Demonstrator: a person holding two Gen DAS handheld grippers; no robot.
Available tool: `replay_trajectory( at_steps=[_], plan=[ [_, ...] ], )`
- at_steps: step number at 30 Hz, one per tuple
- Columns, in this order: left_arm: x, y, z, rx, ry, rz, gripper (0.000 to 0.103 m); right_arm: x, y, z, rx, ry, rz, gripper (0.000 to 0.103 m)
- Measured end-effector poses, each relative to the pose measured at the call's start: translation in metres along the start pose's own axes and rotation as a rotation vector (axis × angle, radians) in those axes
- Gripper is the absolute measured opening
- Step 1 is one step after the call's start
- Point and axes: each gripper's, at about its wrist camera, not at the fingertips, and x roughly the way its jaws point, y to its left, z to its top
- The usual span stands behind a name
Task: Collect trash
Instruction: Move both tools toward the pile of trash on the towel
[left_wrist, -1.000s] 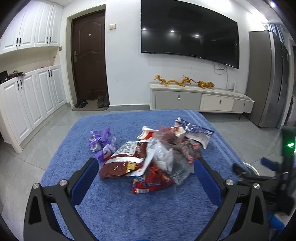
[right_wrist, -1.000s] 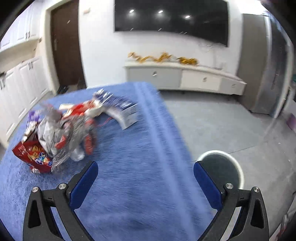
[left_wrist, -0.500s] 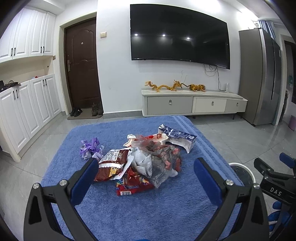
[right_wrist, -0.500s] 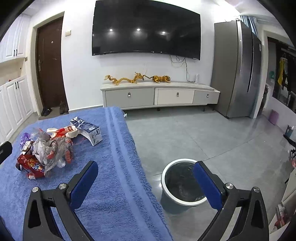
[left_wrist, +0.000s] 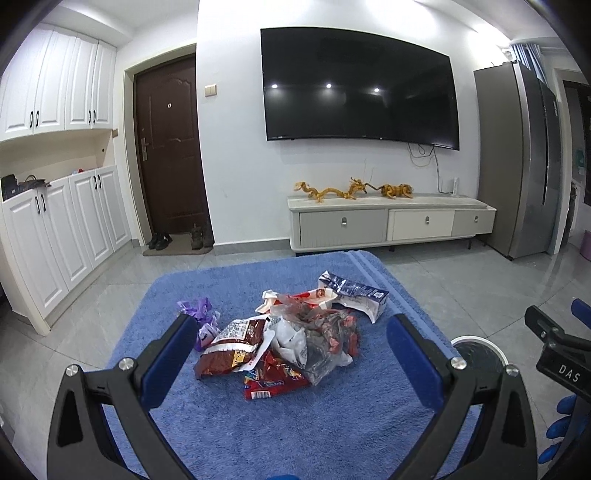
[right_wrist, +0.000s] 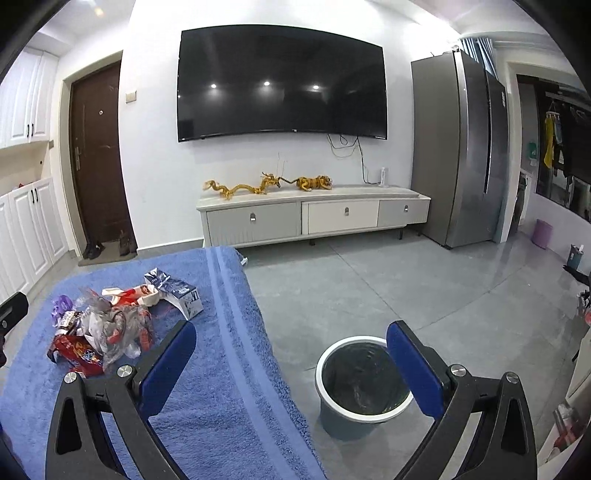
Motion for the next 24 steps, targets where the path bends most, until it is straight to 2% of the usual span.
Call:
replay_trajectory(
  at_steps=[24],
  plan=[
    [-0.073,-0.017,0.010,0.031,-0.127,-0.008,0.103,-0.063,-0.018,0.006,0.034,-0.110,-0.002,0.103]
  ],
)
